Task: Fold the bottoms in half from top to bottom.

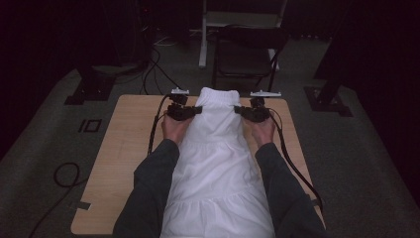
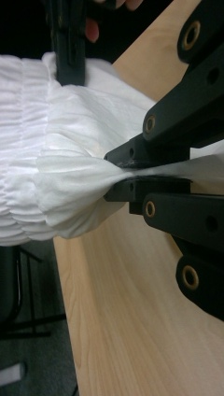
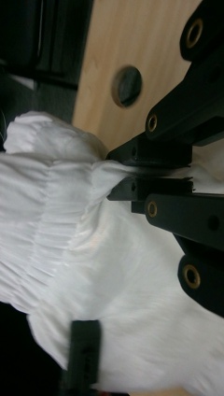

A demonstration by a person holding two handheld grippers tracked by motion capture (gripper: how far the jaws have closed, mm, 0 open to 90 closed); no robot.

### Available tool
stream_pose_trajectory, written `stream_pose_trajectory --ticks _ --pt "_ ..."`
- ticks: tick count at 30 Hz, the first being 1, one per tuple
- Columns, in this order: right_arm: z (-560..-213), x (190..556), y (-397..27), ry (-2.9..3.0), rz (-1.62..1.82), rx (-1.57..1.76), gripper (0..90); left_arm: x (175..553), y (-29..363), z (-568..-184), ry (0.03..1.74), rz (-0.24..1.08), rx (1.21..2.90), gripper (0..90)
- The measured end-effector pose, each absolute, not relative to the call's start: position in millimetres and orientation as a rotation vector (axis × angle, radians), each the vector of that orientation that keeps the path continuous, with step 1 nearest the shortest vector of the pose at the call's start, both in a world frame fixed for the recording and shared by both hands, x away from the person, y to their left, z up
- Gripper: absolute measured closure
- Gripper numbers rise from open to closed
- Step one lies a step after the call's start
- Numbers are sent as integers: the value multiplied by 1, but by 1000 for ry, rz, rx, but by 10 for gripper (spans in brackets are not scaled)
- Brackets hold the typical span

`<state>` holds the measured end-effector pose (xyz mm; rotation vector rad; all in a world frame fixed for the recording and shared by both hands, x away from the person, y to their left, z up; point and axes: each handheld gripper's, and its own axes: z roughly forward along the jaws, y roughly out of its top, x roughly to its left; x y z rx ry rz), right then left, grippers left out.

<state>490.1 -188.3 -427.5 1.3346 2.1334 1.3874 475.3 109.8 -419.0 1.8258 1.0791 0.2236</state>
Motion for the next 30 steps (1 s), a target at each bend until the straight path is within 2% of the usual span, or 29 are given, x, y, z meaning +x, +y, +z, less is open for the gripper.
stream_pose_trajectory --ticks 7,14,18,24,30 --pt "-443 440 -195 2273 1404 1239 849 419 119 -435 1013 163 1899 852" --pt "-478 388 -194 2468 1347 1185 847 357 122 -478 1006 130 2053 842" --pt "-507 361 -183 2603 1236 1150 845 330 125 -512 1048 64 2138 835" --pt "-538 357 -169 2675 1090 1158 840 331 126 -538 1065 85 2186 825" --pt "-541 378 -165 2637 1080 1225 837 352 122 -537 1057 183 2208 826"
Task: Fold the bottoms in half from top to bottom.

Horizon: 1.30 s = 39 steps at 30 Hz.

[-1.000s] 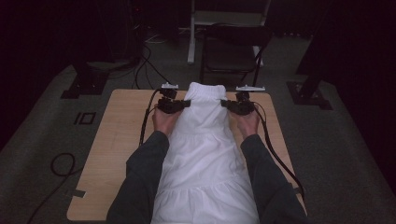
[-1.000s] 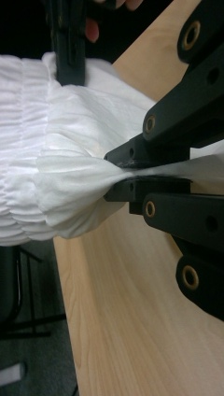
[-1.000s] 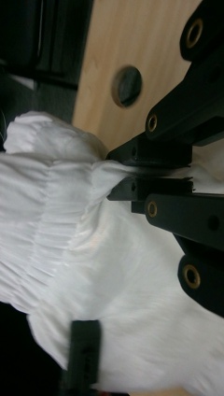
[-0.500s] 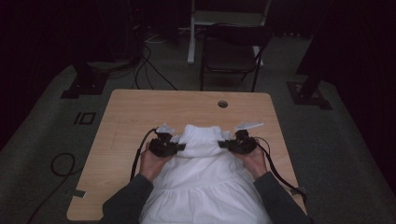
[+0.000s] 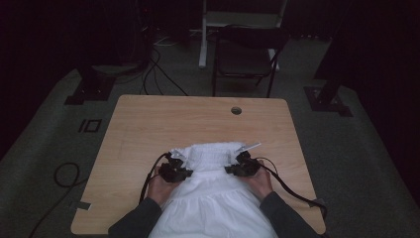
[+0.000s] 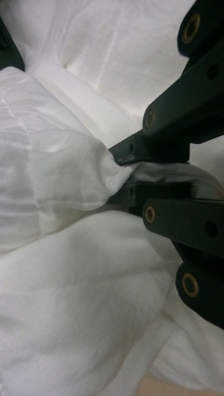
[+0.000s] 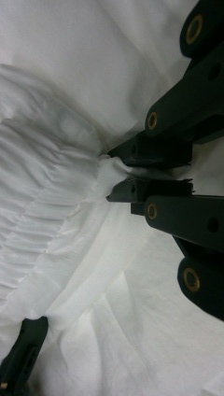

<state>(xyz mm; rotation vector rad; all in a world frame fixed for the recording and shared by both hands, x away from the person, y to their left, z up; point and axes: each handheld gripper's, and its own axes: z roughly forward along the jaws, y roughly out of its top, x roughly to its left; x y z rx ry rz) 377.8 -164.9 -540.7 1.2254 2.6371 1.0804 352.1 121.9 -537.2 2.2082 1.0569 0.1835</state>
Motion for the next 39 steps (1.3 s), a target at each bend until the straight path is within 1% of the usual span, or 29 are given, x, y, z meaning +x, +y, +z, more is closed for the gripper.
stream_pose_trajectory --ticks 2,8,12,17,21,22,24,26,29,33,36,39 --pt "-540 386 -162 2618 1070 1248 837 364 120 -537 1049 230 2215 826" --pt "-539 419 -161 2553 1036 1295 837 406 115 -538 1028 308 2207 825" --pt "-537 447 -162 2502 1004 1338 837 433 110 -540 1026 335 2185 825" --pt "-535 475 -161 2444 951 1392 834 466 97 -536 1084 373 2195 824" --pt "-535 493 -164 2375 946 1490 834 481 86 -533 1146 400 2202 821" --pt "-535 497 -164 2361 952 1516 834 484 85 -532 1167 386 2201 821" --pt "-533 500 -164 2362 939 1528 838 486 87 -528 1181 344 2180 825" --pt "-527 498 -165 2349 949 1495 841 485 93 -519 1169 292 2125 843" --pt "-510 491 -173 2293 1035 1445 844 480 101 -498 1124 261 2045 852" --pt "-480 482 -177 2234 1094 1348 846 467 105 -468 1056 260 1941 854" --pt "-455 471 -183 2200 1138 1276 846 453 106 -451 1009 261 1929 854" --pt "-438 459 -188 2191 1162 1219 846 438 105 -435 960 268 1925 853"
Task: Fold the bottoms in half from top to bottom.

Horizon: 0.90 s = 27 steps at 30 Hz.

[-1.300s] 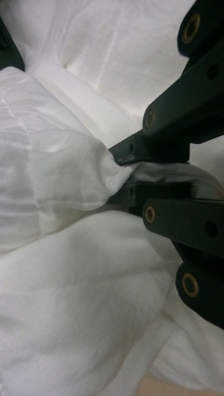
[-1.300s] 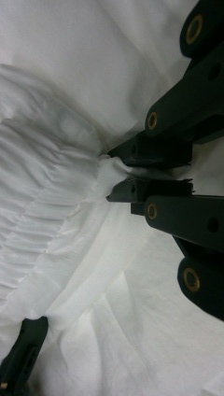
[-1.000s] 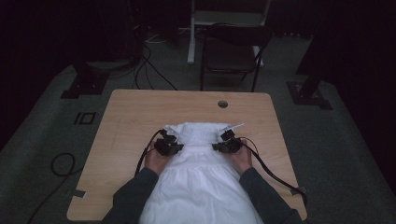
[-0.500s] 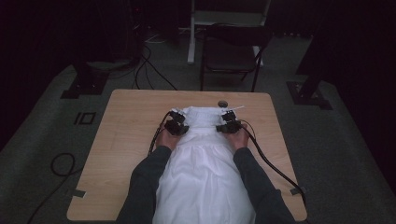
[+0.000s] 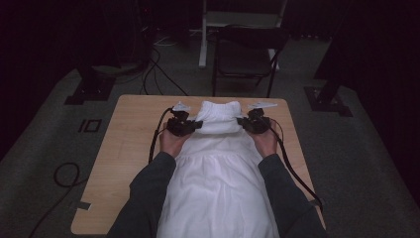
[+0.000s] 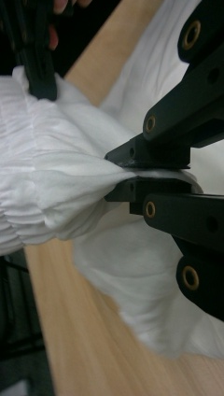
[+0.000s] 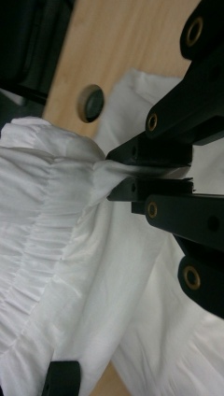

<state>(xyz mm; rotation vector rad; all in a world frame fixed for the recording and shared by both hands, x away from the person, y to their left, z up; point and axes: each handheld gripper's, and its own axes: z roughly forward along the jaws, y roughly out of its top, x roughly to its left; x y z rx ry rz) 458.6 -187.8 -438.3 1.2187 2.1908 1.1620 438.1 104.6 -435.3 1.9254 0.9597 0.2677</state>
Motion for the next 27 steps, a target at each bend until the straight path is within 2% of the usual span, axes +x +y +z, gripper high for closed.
stream_pose_trajectory --ticks 5,10,14,20,24,27 --pt "-418 426 -198 2199 1234 1143 846 398 105 -413 866 273 1935 852" --pt "-421 389 -206 2268 1270 1078 846 357 107 -424 825 220 2004 848" --pt "-453 360 -206 2398 1221 1061 845 334 110 -458 845 163 2069 839" --pt "-506 338 -195 2557 1101 1086 845 319 112 -523 957 41 2171 828" --pt "-533 339 -190 2624 1035 1130 842 321 112 -539 967 43 2204 819" --pt "-539 344 -186 2632 1029 1158 841 330 115 -541 969 60 2202 819"
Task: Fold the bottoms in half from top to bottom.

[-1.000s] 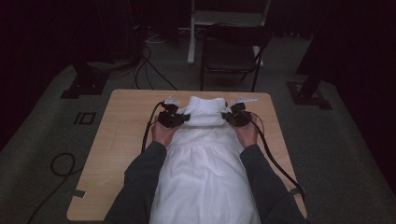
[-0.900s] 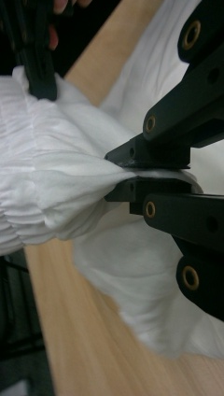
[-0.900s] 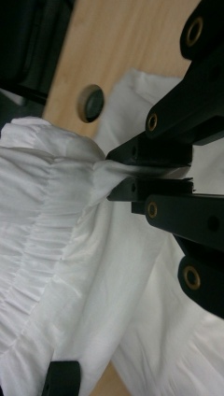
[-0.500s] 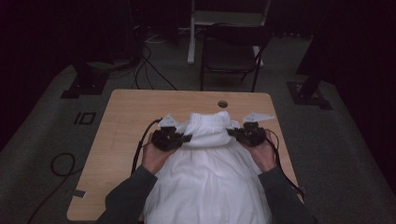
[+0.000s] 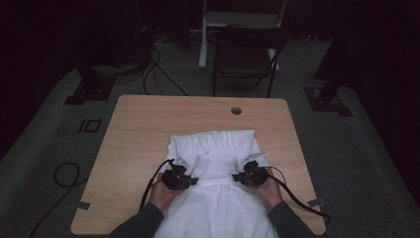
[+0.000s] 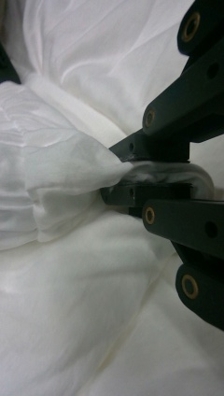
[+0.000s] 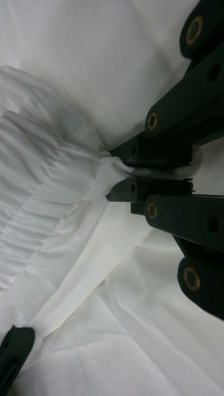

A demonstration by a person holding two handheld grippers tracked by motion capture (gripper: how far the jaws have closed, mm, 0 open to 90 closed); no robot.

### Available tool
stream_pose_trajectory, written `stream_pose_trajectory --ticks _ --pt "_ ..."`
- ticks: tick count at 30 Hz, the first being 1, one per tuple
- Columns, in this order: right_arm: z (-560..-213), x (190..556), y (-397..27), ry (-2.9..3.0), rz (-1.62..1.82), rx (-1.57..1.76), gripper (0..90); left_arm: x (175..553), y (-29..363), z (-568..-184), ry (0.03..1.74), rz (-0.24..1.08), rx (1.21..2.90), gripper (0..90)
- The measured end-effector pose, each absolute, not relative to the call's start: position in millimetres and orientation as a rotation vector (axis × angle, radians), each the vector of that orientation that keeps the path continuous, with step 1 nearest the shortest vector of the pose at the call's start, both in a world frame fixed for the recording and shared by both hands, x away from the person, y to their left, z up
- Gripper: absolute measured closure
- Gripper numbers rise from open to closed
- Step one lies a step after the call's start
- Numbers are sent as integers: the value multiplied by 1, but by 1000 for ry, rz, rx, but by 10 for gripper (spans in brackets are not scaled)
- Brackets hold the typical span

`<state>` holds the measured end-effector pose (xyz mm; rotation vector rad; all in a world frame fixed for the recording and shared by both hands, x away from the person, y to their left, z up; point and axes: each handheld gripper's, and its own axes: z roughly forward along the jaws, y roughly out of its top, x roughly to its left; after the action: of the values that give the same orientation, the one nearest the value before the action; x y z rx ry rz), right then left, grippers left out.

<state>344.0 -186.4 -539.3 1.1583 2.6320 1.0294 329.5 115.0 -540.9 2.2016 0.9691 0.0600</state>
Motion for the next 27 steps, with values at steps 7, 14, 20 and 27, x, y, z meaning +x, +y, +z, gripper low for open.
stream_pose_trajectory --ticks 7,14,20,27 --pt "-539 368 -175 2610 1025 1193 839 359 122 -540 990 122 2199 819" --pt "-537 406 -160 2585 994 1220 839 395 131 -540 1011 161 2188 819" --pt "-537 438 -152 2544 987 1257 839 425 137 -543 1059 190 2113 819" --pt "-536 474 -143 2478 979 1368 839 458 131 -538 1124 286 2147 816"
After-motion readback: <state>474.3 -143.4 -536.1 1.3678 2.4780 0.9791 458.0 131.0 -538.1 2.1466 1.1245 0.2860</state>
